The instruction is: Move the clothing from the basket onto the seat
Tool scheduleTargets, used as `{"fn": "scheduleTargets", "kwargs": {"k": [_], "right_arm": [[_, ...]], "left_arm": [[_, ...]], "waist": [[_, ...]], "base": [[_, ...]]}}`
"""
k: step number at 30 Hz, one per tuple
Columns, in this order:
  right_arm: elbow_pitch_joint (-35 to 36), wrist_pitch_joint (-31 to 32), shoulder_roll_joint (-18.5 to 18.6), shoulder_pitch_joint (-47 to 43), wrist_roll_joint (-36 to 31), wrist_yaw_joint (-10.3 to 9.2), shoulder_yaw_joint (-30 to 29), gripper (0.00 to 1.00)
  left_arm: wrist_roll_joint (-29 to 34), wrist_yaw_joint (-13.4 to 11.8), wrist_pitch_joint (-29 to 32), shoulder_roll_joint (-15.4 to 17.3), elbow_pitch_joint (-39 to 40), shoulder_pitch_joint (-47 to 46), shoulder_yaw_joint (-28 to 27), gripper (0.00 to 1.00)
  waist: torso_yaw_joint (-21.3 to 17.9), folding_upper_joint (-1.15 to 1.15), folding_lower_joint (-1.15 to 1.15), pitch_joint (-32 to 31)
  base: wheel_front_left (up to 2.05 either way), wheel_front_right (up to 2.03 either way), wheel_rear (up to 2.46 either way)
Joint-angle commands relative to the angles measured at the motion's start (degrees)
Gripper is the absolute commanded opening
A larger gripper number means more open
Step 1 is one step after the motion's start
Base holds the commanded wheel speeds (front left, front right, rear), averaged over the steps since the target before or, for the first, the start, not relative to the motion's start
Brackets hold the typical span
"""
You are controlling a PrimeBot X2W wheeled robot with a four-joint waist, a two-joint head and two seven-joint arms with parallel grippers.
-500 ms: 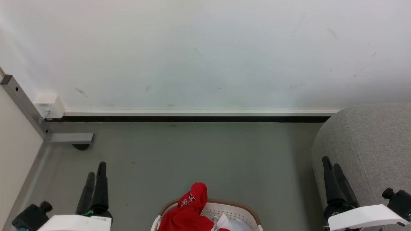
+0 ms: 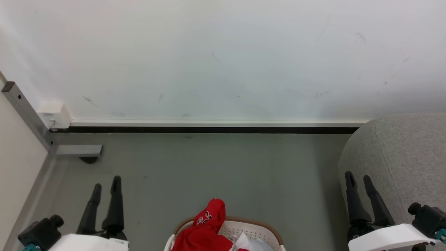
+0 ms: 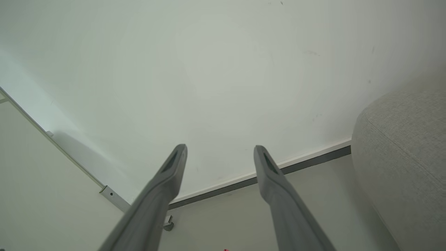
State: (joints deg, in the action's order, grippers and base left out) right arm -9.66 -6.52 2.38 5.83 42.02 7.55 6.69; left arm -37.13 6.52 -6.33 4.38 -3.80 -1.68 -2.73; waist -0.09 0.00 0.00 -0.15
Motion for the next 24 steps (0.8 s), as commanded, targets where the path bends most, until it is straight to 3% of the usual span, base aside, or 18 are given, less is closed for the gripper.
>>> {"fn": "scheduleTargets", "kwargs": {"k": [1,24], "right_arm": [[0.11,-0.71,0.58,1.02,-2.21,-0.06,0.06,1.00],[-0.51,-4.08,0.63,1.49,-12.34,-0.08,2.28,1.00]], "left_arm": [[2.35,-0.13,-0.87,0.69,1.13,0.05,-0.02,1.00],[15.22,0.05,-4.25,0.63,1.77,1.28,0.20,1.00]], "waist": [[-0.02,0.00,0.00,-0.05],[-0.20,0.00,0.00,-0.08]], "base": [[0.00,0.00,0.00],[0.00,0.00,0.00]]}}
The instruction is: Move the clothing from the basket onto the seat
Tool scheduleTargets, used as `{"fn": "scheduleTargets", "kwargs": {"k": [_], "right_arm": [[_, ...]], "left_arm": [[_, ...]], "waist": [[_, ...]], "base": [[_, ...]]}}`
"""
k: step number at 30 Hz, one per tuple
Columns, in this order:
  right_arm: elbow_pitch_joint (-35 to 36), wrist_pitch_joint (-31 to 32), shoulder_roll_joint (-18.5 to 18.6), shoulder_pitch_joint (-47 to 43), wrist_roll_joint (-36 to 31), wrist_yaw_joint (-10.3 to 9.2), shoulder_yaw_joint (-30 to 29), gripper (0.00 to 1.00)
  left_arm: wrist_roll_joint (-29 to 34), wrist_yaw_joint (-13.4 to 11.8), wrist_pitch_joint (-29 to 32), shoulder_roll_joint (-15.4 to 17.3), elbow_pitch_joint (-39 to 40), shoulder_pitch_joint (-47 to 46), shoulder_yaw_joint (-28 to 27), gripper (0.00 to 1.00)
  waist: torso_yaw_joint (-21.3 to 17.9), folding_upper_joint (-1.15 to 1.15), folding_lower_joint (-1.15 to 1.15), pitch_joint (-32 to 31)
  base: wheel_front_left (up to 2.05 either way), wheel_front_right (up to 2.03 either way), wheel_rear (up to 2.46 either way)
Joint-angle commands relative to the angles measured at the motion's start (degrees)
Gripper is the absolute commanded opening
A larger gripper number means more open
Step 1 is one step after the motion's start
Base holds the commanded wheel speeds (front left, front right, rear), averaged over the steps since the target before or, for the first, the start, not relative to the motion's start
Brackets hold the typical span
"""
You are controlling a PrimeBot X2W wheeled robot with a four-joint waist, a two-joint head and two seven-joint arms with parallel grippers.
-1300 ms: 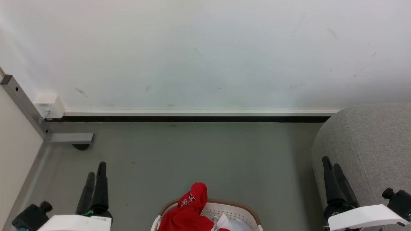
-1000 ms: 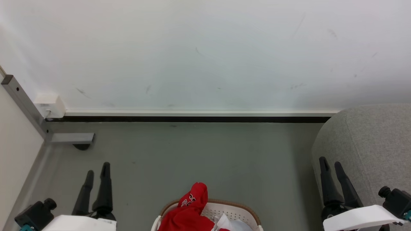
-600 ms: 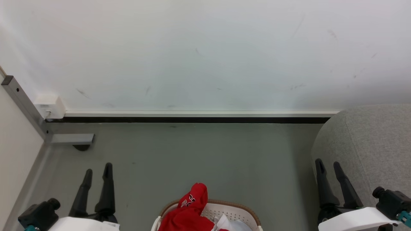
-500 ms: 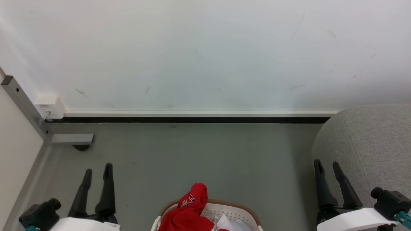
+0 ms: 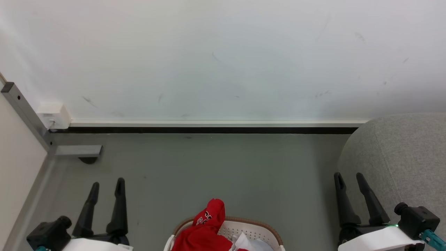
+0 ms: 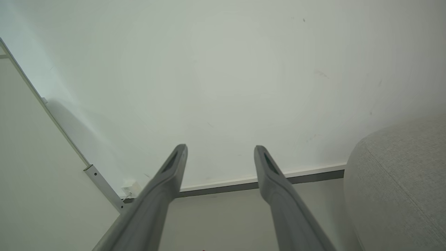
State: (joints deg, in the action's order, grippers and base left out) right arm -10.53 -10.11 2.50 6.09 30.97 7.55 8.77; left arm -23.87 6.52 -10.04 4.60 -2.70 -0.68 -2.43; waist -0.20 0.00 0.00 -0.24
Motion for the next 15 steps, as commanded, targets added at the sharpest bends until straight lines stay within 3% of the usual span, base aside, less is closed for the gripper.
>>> {"fn": "scheduleTargets", "kwargs": {"k": [1,15], "right_arm": [[0.33,-0.67,0.52,1.29,-1.67,-0.08,0.30,1.00],[-0.28,-2.22,0.53,1.71,-6.90,-0.09,1.54,1.00]], "left_arm": [[2.35,0.08,-0.72,0.39,0.70,0.31,-0.06,1.00],[8.73,0.39,-2.40,0.20,0.73,0.54,0.13,1.00]], "waist": [[-0.14,0.00,0.00,0.01],[-0.39,0.00,0.00,-0.11]], "base": [[0.00,0.00,0.00],[0.00,0.00,0.00]]}}
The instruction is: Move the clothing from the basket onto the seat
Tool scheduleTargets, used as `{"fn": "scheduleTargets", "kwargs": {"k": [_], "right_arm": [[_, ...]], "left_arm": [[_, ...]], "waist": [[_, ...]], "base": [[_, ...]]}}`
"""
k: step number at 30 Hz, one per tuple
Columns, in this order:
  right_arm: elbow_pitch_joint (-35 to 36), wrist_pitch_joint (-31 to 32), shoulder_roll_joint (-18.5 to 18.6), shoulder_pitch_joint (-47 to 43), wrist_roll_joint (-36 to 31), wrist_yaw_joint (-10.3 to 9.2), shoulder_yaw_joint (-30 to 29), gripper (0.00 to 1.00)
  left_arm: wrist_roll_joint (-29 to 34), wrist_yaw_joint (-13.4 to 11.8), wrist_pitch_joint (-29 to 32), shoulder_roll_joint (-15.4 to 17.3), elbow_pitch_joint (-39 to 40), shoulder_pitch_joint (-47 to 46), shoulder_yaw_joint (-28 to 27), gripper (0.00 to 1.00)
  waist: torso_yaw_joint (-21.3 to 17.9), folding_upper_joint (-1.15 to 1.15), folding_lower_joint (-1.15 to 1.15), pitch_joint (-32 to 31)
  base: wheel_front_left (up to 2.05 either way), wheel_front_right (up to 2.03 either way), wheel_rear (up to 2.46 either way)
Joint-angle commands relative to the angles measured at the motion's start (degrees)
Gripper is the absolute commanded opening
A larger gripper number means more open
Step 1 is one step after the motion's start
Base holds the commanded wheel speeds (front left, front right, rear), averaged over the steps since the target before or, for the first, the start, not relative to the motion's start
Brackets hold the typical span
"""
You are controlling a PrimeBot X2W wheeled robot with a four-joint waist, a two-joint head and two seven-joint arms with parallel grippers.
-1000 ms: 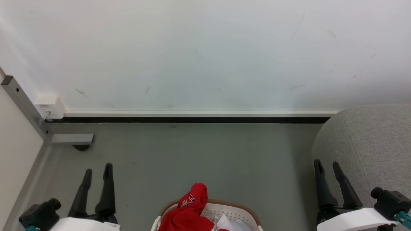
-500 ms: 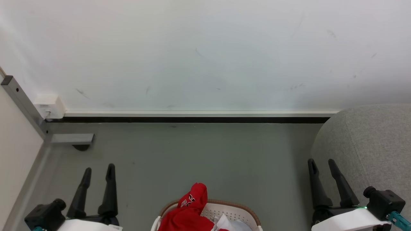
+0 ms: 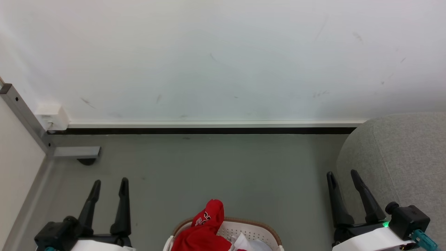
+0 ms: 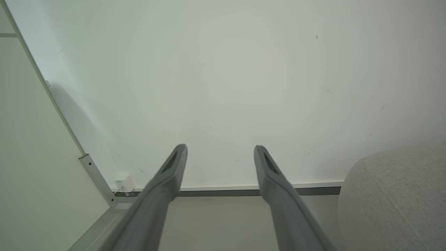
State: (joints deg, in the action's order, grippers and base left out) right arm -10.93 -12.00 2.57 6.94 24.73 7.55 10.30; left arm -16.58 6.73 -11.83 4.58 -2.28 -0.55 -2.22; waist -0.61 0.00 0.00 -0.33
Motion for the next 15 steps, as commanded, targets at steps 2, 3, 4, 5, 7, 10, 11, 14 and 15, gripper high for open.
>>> {"fn": "scheduleTargets", "kwargs": {"k": [2,3,4,5,7,10,11,14,15], "right_arm": [[-0.11,-0.59,0.47,0.92,-1.31,-0.09,0.08,1.00],[-0.22,-0.74,0.46,0.91,-1.72,-0.09,0.14,1.00],[-0.34,-0.81,0.47,0.91,-2.10,-0.10,0.19,1.00],[-0.47,-0.94,0.46,0.91,-2.48,-0.10,0.24,1.00],[-0.61,-1.21,0.47,0.86,-3.22,-0.10,0.30,1.00],[-0.51,-1.46,0.47,0.75,-4.10,-0.10,0.40,1.00],[-0.51,-1.63,0.48,0.69,-4.51,-0.10,0.43,1.00],[-0.52,-1.94,0.48,0.54,-5.62,-0.11,0.60,1.00],[-0.52,-2.03,0.49,0.52,-5.97,-0.11,0.65,1.00]], "left_arm": [[2.06,0.22,-0.77,0.18,0.22,0.54,-0.05,1.00],[2.55,0.26,-0.94,0.16,0.14,0.61,-0.01,1.00],[2.98,0.30,-1.07,0.14,0.03,0.65,0.03,1.00],[3.42,0.33,-1.16,0.13,-0.04,0.64,0.04,1.00],[4.43,0.25,-1.38,0.11,-0.10,0.63,0.09,1.00],[5.56,0.33,-1.72,0.11,-0.10,0.61,0.13,1.00],[6.03,0.36,-1.82,0.11,-0.07,0.65,0.15,1.00],[7.45,0.44,-2.21,0.10,0.03,0.79,0.21,1.00],[7.89,0.45,-2.22,0.10,0.08,0.81,0.24,1.00]], "waist": [[0.03,0.00,0.00,-0.09],[0.05,0.00,0.00,-0.14],[0.07,0.00,0.00,-0.18],[0.08,0.00,0.00,-0.22],[0.11,0.00,0.00,-0.33],[0.12,0.00,0.00,-0.41],[0.11,0.00,0.00,-0.45],[0.05,0.00,0.00,-0.53],[0.02,0.00,0.00,-0.56]], "base": [[0.00,0.00,0.00],[0.00,0.00,0.00],[0.00,0.00,0.00],[0.00,0.00,0.00],[0.00,0.00,0.00],[0.00,0.00,0.00],[0.00,0.00,0.00],[0.00,0.00,0.00],[0.00,0.00,0.00]]}}
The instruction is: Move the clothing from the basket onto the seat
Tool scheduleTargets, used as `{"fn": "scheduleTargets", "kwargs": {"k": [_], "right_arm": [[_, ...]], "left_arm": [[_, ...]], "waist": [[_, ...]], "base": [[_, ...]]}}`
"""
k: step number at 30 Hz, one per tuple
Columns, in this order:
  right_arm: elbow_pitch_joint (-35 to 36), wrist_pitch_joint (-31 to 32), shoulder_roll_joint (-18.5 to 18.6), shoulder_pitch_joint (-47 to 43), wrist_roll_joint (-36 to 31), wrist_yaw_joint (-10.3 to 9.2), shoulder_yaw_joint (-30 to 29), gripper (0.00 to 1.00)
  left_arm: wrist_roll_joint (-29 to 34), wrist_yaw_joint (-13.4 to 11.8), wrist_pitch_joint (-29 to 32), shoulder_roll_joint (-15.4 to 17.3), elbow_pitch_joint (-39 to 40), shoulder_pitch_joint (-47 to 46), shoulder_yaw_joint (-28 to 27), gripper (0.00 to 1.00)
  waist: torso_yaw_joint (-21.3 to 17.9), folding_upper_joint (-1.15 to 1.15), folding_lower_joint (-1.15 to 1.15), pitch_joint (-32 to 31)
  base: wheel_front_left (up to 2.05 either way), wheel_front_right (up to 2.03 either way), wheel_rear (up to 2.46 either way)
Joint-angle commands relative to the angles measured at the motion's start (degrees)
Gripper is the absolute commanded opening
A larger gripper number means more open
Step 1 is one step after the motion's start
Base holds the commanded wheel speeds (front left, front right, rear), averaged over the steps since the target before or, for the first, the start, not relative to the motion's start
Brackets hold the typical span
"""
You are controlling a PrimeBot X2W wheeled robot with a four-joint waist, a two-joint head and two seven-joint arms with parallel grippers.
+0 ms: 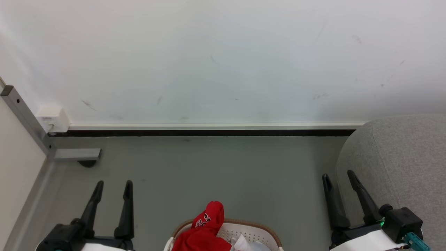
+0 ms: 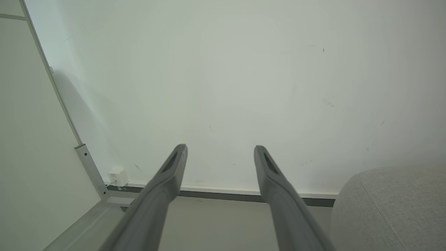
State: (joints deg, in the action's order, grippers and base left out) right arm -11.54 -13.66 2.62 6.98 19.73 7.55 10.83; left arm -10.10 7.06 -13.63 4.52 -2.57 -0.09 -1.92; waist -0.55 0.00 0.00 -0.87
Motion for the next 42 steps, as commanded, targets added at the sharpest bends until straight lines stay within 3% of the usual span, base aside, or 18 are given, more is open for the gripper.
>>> {"fn": "scheduleTargets", "kwargs": {"k": [1,12,29,42], "right_arm": [[0.11,-0.54,0.43,0.47,-1.33,-0.11,0.19,1.00],[0.07,-1.65,0.43,0.61,-4.75,-0.12,1.01,1.00],[0.24,-1.50,0.41,0.59,-3.09,-0.12,0.35,1.00],[1.54,-1.49,0.39,2.54,-3.26,-0.12,-1.67,1.00]], "left_arm": [[1.87,0.14,-0.54,0.16,0.39,0.38,-0.05,1.00],[5.83,0.29,-1.66,0.01,0.79,0.96,0.14,1.00],[3.69,0.40,-1.58,-0.67,1.15,1.10,-0.71,1.00],[2.25,0.44,-1.54,-0.82,0.51,-0.90,-0.63,1.00]], "waist": [[-0.06,0.00,0.00,-0.04],[-0.21,0.00,0.00,-0.48],[-0.83,0.00,0.00,-0.40],[-5.29,0.00,0.00,4.78]], "base": [[0.00,0.00,0.00],[0.00,0.00,0.00],[0.00,0.00,0.00],[0.00,0.00,0.00]]}}
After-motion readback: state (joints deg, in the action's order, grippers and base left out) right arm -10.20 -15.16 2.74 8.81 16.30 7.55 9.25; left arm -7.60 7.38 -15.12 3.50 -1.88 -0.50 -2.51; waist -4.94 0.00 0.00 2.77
